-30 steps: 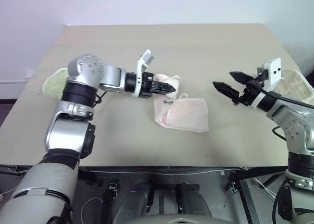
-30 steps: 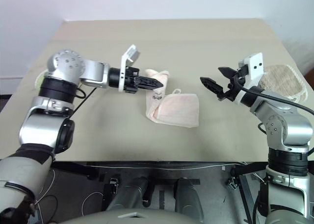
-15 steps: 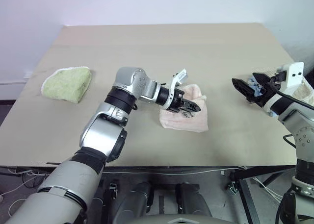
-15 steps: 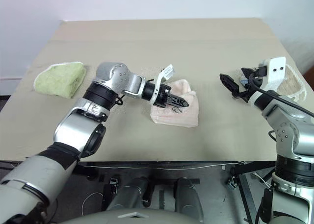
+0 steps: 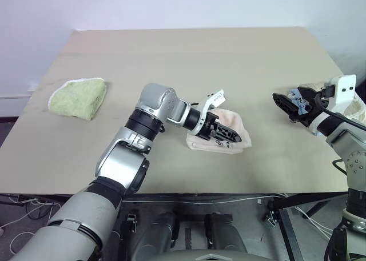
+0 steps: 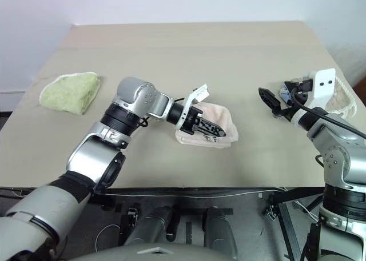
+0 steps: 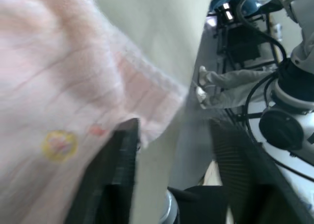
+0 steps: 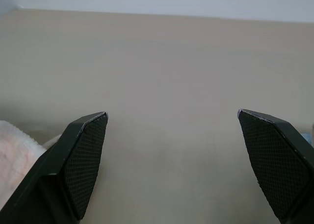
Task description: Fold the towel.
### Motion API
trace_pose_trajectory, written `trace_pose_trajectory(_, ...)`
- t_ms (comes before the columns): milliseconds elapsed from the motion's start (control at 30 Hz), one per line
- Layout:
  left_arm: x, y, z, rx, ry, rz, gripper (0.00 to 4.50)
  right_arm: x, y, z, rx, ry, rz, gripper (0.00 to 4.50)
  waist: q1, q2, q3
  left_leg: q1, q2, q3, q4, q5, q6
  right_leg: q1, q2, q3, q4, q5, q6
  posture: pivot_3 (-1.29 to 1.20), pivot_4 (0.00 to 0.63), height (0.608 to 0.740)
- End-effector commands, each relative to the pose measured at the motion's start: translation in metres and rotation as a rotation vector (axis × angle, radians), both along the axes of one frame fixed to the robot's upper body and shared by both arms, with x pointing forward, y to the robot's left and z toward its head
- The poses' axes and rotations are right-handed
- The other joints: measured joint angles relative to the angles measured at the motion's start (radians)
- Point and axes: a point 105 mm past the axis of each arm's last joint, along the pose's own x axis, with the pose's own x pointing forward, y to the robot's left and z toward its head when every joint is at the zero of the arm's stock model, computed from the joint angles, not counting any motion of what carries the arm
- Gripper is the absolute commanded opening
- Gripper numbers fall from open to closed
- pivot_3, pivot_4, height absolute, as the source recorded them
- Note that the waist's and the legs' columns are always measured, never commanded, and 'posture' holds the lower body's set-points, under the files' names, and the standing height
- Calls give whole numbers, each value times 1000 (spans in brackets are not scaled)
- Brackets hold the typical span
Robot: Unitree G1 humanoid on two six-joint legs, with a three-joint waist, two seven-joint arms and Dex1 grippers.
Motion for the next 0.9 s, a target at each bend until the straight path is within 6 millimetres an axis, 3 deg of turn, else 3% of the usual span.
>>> trace_pose_trajectory(33,1,0,23,-110,-41,-9,3590,-1,-2,16,-28,-60,-2,4500,0,0,0,0,0,0,0,0,0,0,0,0,0,0,0,0,150,740)
trace_pose_trajectory(100,-2,3,33,-148,-61,-29,3590,0,-2,16,-27,-61,-2,4500,0,0,0,0,0,0,0,0,0,0,0,0,0,0,0,0,150,740)
trace_pose_trajectory(233,-9,25,43,-140,-536,-153,3590,1,10,33,44,-140,69,4500,-16,1,-1,1,1,1,-2,2,-4,0,0,2,0,0,0,0,150,740)
trace_pose_trajectory(267,-5,28,52,-180,-666,-138,3590,1,14,35,65,-145,92,4500,-18,1,-1,1,1,1,-2,3,-4,0,0,2,1,0,0,0,150,740)
trace_pose_trajectory(333,9,43,61,-207,-765,-52,3590,-1,28,35,79,-133,161,4500,-17,1,-1,1,1,1,-1,2,-4,0,0,1,1,0,0,0,150,740)
trace_pose_trajectory(433,26,67,67,-239,-872,56,3631,-10,57,32,84,-115,316,3901,-13,1,-1,2,1,1,1,0,0,2,0,1,1,0,0,0,150,740)
trace_pose_trajectory(567,33,93,53,-211,-960,76,2364,-15,84,19,81,-50,451,2511,-20,1,-1,2,1,1,0,0,0,1,0,1,1,0,0,0,150,740)
trace_pose_trajectory(800,33,100,43,-292,-963,76,3,-11,109,7,106,1,558,80,-7,1,-1,2,0,1,1,0,1,2,0,0,1,0,0,0,150,740)
trace_pose_trajectory(900,35,96,43,-314,-981,69,0,-9,116,3,106,15,584,34,-3,1,-1,2,0,1,1,0,1,2,0,0,1,0,0,0,150,740)
